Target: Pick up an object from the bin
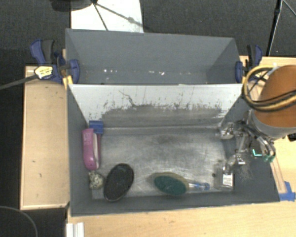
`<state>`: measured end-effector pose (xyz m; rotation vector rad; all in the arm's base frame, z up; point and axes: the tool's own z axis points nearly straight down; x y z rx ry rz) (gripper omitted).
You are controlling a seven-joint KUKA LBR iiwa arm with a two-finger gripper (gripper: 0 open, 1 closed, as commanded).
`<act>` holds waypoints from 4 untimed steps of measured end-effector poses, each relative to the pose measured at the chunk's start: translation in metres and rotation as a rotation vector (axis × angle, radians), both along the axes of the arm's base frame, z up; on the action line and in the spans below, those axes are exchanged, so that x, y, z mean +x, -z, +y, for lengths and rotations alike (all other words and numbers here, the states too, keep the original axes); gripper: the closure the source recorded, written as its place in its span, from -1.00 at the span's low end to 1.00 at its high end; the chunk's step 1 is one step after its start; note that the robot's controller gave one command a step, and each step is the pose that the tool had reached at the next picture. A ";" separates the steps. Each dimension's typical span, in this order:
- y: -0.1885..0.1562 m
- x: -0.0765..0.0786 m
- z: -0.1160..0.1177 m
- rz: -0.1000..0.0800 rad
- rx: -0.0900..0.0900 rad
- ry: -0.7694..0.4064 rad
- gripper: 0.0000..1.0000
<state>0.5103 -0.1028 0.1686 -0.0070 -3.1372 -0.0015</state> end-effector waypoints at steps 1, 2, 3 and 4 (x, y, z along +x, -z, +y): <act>0.076 -0.003 -0.028 -0.010 -0.001 -0.355 -1.00; 0.096 0.007 -0.044 -0.013 0.001 -0.485 -1.00; 0.095 0.001 -0.042 -0.021 0.005 -0.575 -1.00; 0.096 -0.013 -0.034 -0.017 -0.001 -0.655 -1.00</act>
Offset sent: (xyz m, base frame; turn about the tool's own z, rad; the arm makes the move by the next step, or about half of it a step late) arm -0.0084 -0.0340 -0.0986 -0.3764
